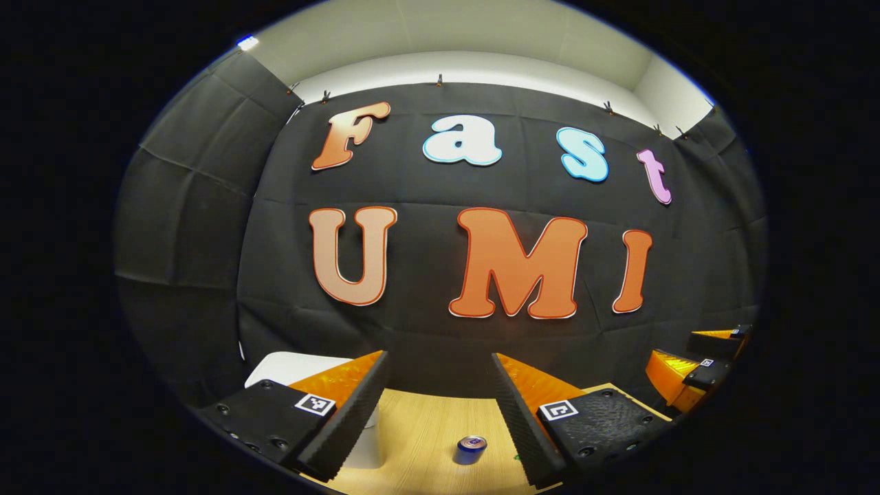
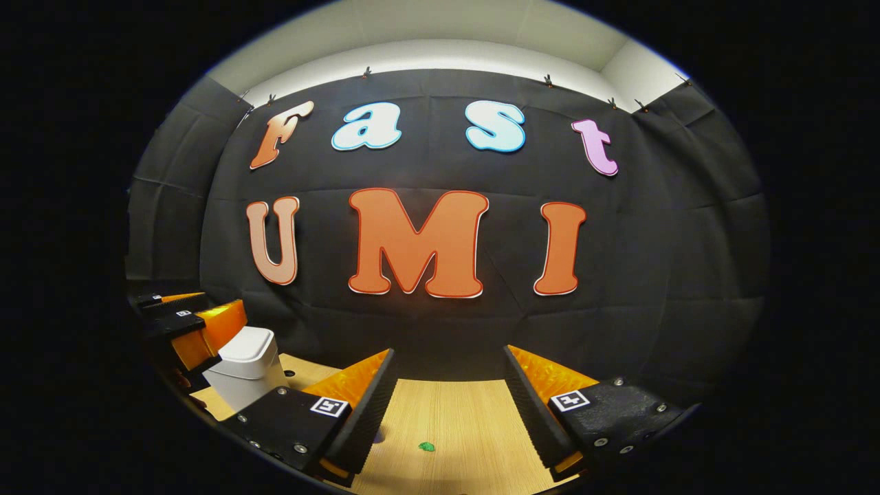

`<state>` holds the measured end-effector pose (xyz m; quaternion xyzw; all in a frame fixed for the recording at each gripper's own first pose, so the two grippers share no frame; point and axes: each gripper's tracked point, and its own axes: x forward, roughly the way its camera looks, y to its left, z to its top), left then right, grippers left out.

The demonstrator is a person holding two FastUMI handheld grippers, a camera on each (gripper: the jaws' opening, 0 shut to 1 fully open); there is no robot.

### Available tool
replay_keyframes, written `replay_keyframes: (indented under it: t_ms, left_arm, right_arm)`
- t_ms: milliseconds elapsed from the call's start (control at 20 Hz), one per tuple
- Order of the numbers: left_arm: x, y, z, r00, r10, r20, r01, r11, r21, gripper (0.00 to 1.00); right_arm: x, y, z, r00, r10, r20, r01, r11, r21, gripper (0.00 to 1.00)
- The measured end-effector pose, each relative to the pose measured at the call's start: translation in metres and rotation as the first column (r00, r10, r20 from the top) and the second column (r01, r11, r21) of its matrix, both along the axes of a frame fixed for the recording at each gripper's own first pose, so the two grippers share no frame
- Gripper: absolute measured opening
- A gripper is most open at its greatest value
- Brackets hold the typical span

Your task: Press the lid of the desktop garbage bin to open it, pick up the crumpled paper on the desktop and throw it into the bin, then pick up the pop can on the desktop and drop it into the bin, and finally close the garbage bin lid.

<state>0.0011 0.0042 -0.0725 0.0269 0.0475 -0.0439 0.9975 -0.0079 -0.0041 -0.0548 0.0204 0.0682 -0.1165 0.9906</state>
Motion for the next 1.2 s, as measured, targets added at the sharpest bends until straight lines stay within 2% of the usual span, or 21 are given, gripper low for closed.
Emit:
replay_keyframes:
  t_ms: [200, 650, 950, 1050, 1200]
  left_arm:
    - [0.001, 0.003, -0.005, 1.0, 0.008, -0.011, -0.008, 1.0, 0.002, 0.92]
    - [0.004, 0.013, -0.005, 0.999, 0.032, -0.018, -0.032, 0.999, 0.026, 0.87]
    - [0.01, 0.031, -0.007, 0.998, 0.056, -0.03, -0.055, 0.997, 0.047, 0.7]
    - [0.017, 0.043, -0.007, 0.996, 0.076, -0.043, -0.073, 0.995, 0.066, 0.59]
    - [0.028, 0.064, -0.018, 0.988, 0.122, -0.094, -0.115, 0.991, 0.075, 0.37]
  right_arm:
    - [0.001, -0.001, -0.005, 1.0, -0.007, -0.013, 0.007, 1.0, 0.01, 0.91]
    - [0.001, 0.005, -0.007, 1.0, 0.011, -0.016, -0.011, 1.0, -0.008, 0.91]
    - [0.002, 0.006, -0.012, 0.999, 0.016, -0.029, -0.017, 1.0, -0.007, 0.91]
    - [0.002, 0.005, -0.015, 0.999, 0.014, -0.035, -0.014, 1.0, -0.005, 0.91]
    - [0.003, 0.006, -0.016, 0.999, 0.014, -0.039, -0.014, 1.0, -0.003, 0.91]
